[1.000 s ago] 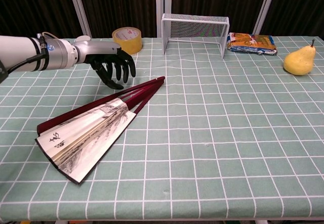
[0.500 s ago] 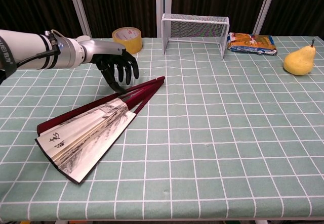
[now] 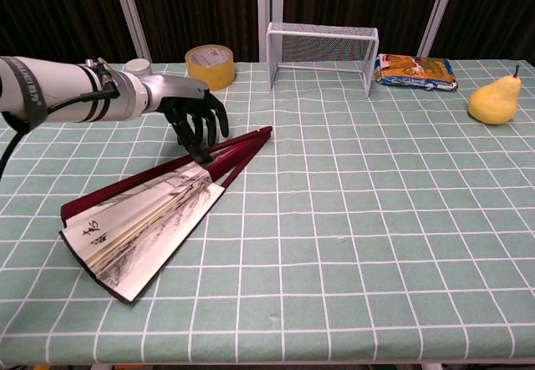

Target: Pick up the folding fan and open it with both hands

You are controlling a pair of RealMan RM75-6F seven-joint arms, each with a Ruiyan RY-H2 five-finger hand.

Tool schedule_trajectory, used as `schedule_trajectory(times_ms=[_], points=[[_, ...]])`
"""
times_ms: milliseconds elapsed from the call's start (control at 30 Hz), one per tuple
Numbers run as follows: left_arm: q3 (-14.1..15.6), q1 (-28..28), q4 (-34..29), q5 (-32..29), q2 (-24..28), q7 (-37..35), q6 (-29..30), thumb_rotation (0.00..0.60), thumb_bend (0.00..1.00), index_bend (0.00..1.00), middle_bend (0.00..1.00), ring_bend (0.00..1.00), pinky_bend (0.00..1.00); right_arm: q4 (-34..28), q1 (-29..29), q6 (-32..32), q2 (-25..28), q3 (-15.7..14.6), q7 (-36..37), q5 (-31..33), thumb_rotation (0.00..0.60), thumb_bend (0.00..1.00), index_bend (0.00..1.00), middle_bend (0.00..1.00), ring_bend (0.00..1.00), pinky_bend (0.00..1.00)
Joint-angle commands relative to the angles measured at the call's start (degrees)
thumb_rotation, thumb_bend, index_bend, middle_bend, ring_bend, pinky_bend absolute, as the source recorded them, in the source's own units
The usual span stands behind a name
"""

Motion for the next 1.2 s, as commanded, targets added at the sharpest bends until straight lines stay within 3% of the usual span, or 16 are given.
schedule_trajectory(times_ms=[33,333,1000,1200], points=[[0.55,-0.91,-0.39,-1.92,-0.33,2.08,0.11,0.600,0.19,0.35,0.43,0.42,0.51,-0.01,0.00,-0.02,-0.02,0.01,0.08,-0.01,0.600,0.12,0.00,0.00,0.00,0.00],[0.95,-1.67,-0.03,-5.42,-0.79,4.66,0.64,0.600,0.30,0.39,0.48,0.46,0.52,0.05,-0.22,0.11,0.09,-0.03,0.22,0.10,0.600,0.12,0.00,0.00,0.00,0.00],[-0.49,-1.83,0.59,-4.83,1.81,1.85,-4.95,0.596,0.31,0.38,0.47,0.46,0.52,-0.19,-0.26,-0.09,0.10,0.16,0.11,0.56,0.600,0.12,0.00,0.00,0.00,0.00],[0.05,-2.15,2.26,-4.70,1.22,1.04,-6.36,0.599,0.37,0.38,0.47,0.46,0.52,-0.14,-0.37,-0.01,0.17,0.23,0.30,0.73,0.600,0.12,0.00,0.00,0.00,0.00]])
